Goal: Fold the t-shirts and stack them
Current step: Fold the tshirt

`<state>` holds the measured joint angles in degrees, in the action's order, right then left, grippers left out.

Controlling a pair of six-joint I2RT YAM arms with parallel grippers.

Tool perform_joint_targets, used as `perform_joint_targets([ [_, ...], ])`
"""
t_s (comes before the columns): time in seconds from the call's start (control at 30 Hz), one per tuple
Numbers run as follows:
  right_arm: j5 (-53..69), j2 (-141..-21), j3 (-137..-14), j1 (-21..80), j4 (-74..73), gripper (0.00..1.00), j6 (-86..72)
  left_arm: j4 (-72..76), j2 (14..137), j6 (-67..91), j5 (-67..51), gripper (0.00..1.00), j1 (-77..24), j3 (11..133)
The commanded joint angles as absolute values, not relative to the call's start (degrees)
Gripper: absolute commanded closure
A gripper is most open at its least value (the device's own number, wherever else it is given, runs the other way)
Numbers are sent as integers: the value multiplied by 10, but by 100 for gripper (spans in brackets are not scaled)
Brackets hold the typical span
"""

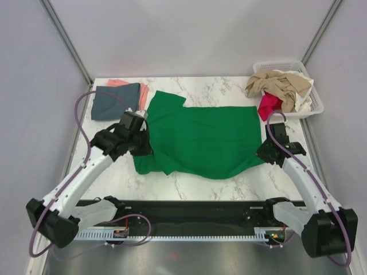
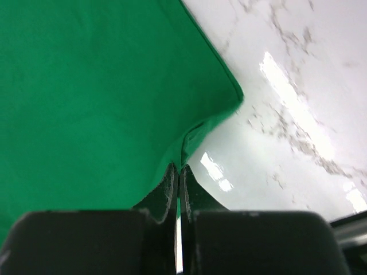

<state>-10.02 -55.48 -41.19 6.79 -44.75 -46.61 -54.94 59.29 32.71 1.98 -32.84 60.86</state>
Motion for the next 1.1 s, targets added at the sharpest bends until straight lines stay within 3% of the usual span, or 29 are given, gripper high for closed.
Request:
perform_joint_targets([
  [0.0,-121,-610,-464,67,-365,100,-439,-503,662,204,-35,98,-287,670],
  [0.33,-138,-765,-521,41,-303,100,-410,-491,862,134,-90,98,-200,765],
  [0.93,-91,-861,-524,-29,-246,100,-396,-505,1018,78,-40,98,-169,900],
  [1.03,-70,-898,-548,-34,-236,91,-392,-517,1057,80,-29,98,-152,922],
  [1.07,-63,-910,-558,-39,-236,81,-390,-522,1069,83,-32,98,-146,944],
])
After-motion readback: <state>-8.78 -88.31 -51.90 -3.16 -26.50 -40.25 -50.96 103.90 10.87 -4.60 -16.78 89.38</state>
